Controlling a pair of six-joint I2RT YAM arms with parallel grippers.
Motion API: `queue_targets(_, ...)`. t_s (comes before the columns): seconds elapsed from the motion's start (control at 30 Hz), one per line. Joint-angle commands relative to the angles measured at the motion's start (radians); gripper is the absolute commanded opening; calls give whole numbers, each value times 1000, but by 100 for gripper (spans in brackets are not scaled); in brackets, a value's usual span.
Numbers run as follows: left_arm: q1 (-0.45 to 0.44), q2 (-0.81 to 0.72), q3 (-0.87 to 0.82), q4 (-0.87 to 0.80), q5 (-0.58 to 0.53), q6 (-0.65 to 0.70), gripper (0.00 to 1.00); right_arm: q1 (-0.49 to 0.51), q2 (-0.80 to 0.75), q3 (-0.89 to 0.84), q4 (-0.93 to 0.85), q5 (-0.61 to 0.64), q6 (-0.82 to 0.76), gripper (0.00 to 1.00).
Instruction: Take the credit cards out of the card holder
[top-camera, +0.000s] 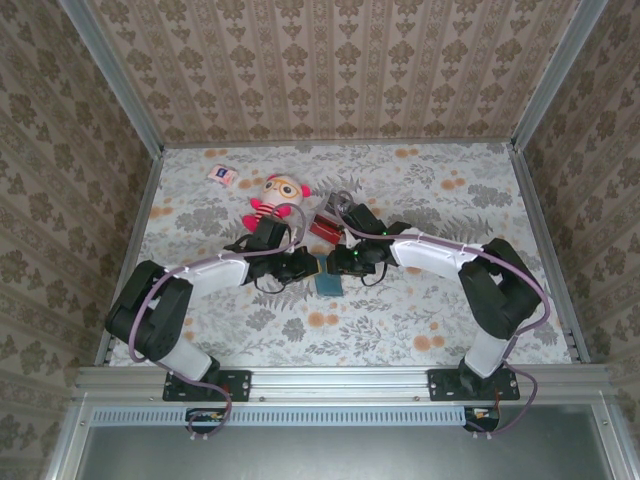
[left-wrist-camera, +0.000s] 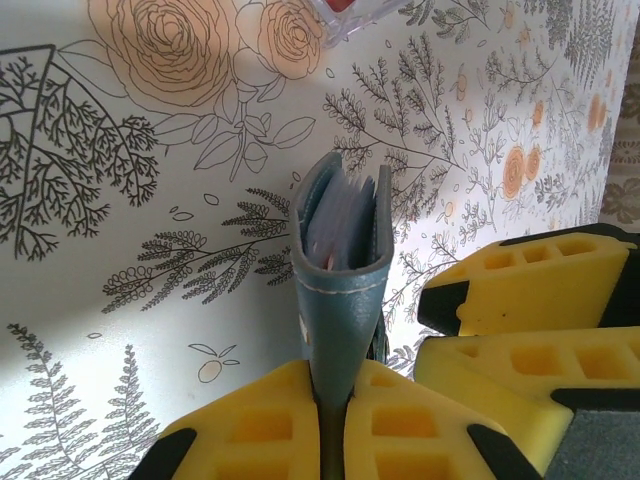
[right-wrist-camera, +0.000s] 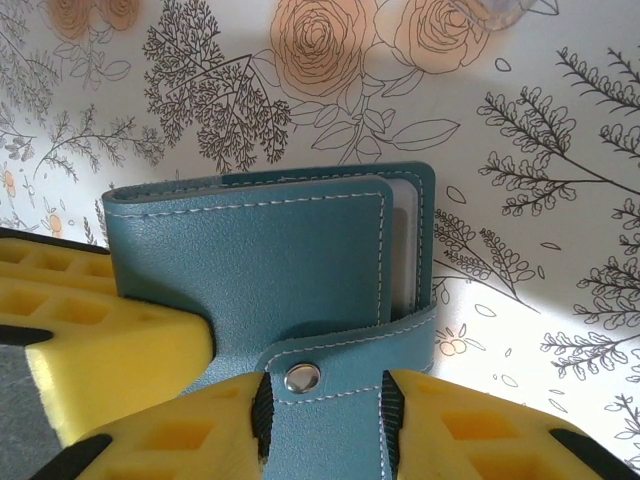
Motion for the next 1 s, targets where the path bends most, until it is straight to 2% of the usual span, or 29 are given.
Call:
queue_targets(0.0,-2,-7,35,-2,7,20,0,10,33,36,-5,-30,-6,39)
queue_targets(0.2,-1,-4,35,0,8,22,0,19,56,53,-13,-43,-17,46)
queue_targets(0.47,-3,-5,34,-1,7,21,0,21,69,59,-49,7,-17,46)
queue_targets(0.73,-1,-17,46,-66,-29,36,0,19,63,68,-147,161,2,39)
queue_targets(0.97,7,-14,35,-104,-61,38,0,18,52,62,-188,237,35,32)
